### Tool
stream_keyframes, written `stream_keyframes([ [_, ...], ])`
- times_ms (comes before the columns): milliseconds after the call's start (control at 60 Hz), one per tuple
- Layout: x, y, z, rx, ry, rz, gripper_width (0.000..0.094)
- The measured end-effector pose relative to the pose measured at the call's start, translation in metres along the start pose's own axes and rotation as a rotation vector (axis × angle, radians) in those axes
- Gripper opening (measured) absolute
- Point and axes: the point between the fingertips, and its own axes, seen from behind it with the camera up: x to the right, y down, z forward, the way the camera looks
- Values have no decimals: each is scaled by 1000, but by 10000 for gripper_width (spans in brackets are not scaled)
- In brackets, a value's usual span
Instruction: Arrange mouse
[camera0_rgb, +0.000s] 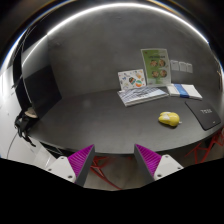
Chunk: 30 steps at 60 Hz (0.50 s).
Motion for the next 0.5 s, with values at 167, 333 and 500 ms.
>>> stream_keyframes([
  [167,57,3,8,-2,68,-16,823],
  [333,152,0,17,-3,137,-8,821],
  [500,229,-2,32,-10,164,-64,820],
])
